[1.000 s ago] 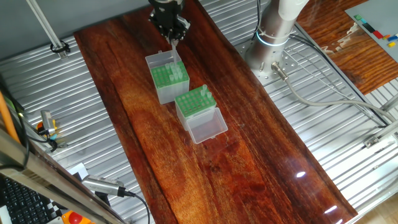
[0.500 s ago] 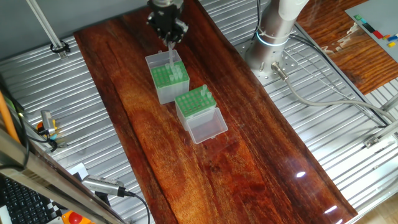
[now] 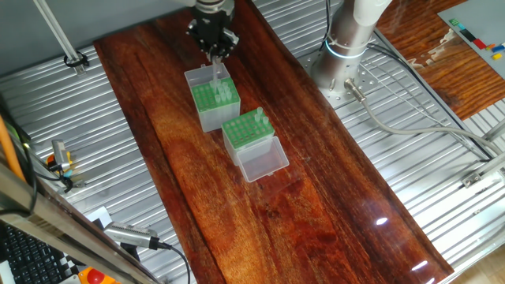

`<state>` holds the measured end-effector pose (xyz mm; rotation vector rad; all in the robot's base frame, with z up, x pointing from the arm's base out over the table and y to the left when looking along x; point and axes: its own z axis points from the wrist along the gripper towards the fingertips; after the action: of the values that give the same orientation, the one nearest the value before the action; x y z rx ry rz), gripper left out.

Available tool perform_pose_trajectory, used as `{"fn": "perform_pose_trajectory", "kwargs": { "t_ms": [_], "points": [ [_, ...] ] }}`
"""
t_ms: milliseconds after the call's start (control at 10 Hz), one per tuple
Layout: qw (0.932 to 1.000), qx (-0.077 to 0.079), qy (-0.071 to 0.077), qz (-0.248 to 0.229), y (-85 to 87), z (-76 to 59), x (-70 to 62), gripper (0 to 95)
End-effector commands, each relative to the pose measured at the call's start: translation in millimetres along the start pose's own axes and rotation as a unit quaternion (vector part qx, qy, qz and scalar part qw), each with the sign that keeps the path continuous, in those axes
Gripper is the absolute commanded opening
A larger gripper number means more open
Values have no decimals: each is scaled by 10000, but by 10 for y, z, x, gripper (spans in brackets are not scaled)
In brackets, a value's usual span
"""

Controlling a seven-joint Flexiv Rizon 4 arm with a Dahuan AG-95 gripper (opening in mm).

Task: Transfer all large pipette tips from one holder to another

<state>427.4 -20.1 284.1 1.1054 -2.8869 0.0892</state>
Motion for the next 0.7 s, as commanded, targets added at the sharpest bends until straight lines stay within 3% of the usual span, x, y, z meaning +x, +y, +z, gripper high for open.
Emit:
{"fn": "perform_pose_trajectory", "kwargs": {
  "t_ms": [100, 700],
  "points": [
    [10000, 12, -10, -15, 4, 23, 13, 0],
    [9999, -28, 54, -121, 7, 37, 14, 0]
  ]
}}
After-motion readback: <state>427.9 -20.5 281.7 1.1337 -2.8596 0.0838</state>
